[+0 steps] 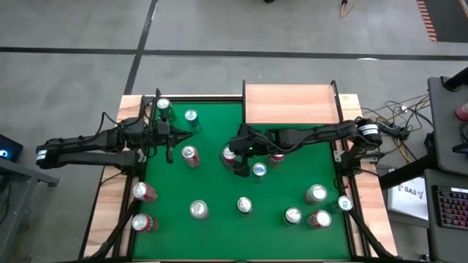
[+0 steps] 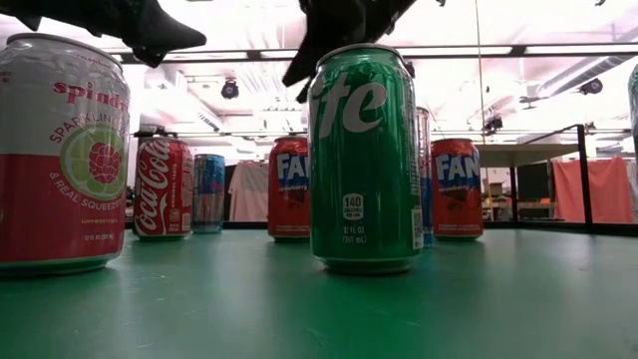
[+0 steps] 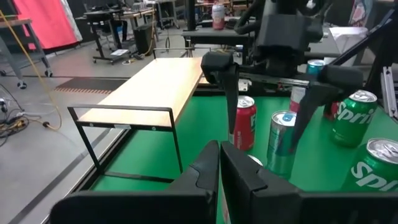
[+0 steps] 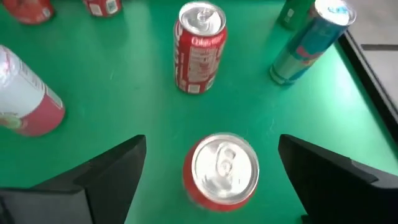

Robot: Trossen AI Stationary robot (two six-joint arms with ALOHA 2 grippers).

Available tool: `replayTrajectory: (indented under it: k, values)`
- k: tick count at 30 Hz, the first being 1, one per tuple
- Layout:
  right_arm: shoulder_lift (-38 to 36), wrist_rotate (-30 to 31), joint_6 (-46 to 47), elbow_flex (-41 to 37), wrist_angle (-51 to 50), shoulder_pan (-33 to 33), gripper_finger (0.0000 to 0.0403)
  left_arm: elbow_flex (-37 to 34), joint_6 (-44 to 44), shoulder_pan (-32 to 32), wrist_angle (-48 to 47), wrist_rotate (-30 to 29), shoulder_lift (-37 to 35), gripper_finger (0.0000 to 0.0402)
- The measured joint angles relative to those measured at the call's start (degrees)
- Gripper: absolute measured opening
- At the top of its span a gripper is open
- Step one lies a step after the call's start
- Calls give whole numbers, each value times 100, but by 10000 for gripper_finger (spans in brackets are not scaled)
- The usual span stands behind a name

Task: Place canned beverage on shelf
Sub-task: Put the top left red soda can on the shelf

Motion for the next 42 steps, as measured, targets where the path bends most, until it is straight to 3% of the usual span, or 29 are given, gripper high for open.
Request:
replayTrajectory:
  k: [14,42]
  values:
    - [936,401,-15,1101,-1425,-31,359,-20,0,0,48,2,42,0]
    - [1027,-89,453,968,-1471,-291,359,-28,-125,0,168,9,307,0]
